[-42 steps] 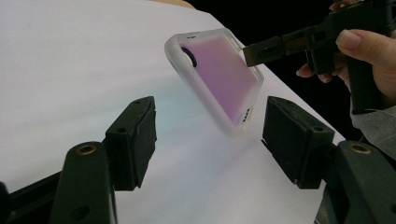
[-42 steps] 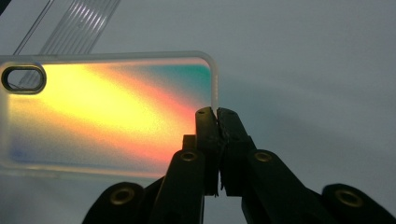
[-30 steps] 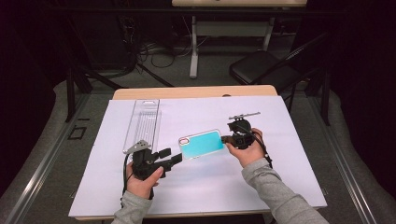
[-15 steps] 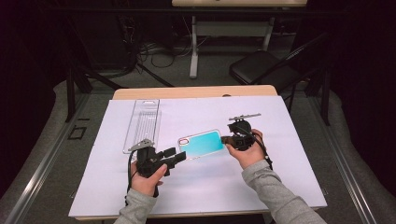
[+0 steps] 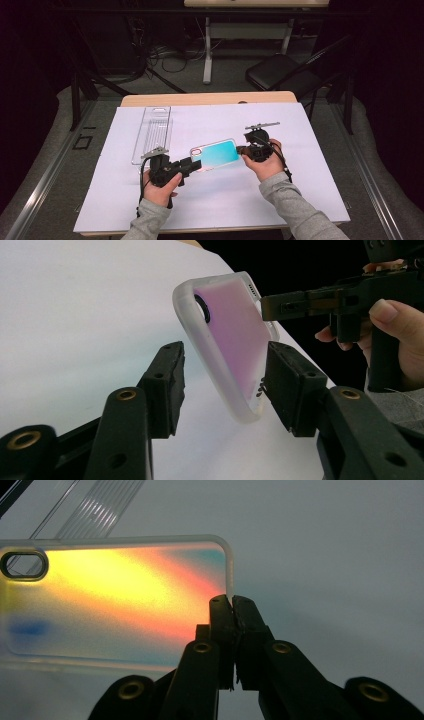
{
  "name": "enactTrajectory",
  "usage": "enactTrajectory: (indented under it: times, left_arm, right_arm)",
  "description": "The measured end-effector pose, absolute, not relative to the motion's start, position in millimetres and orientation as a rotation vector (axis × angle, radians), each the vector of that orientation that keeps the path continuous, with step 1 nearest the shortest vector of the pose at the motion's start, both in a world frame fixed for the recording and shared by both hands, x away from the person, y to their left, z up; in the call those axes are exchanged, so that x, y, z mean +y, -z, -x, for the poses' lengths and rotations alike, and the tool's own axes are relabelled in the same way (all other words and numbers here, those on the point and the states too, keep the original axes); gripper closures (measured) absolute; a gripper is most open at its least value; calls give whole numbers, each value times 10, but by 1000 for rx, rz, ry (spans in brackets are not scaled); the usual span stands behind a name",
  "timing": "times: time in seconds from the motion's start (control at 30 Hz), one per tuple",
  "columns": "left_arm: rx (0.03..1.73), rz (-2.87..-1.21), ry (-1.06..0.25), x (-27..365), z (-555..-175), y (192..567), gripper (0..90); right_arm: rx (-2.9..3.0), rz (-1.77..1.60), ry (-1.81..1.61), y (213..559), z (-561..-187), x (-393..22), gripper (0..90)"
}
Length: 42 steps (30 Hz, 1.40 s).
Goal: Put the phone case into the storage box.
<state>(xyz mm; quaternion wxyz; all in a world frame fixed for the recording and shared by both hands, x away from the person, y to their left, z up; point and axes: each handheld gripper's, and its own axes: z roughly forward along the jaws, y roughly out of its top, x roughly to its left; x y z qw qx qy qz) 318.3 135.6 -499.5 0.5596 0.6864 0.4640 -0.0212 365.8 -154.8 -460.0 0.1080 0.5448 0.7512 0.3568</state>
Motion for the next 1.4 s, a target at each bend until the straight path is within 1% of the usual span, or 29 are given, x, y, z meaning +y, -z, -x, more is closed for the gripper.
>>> enactTrajectory:
  times: [0.63, 0.8, 1.07, 1.3, 1.4]
  left_arm:
    - [1114, -1608, 69, 1350, -3206, 4993, 616]
    - [1131, -1583, 92, 1368, -3215, 4999, 650]
    - [1173, -1539, 174, 1386, -3222, 5012, 689]
    - [1198, -1523, 204, 1397, -3220, 5000, 733]
    - [1206, -1514, 210, 1400, -3220, 4995, 735]
  right_arm:
    - [2214, -1591, -1074, 4591, -3642, -1527, 886]
    - [2215, -1591, -1075, 4592, -3638, -1523, 886]
    - [2216, -1588, -1077, 4594, -3636, -1515, 886]
    - [2216, -1586, -1082, 4591, -3632, -1513, 886]
    - [2217, -1584, -1082, 4590, -3629, -1512, 886]
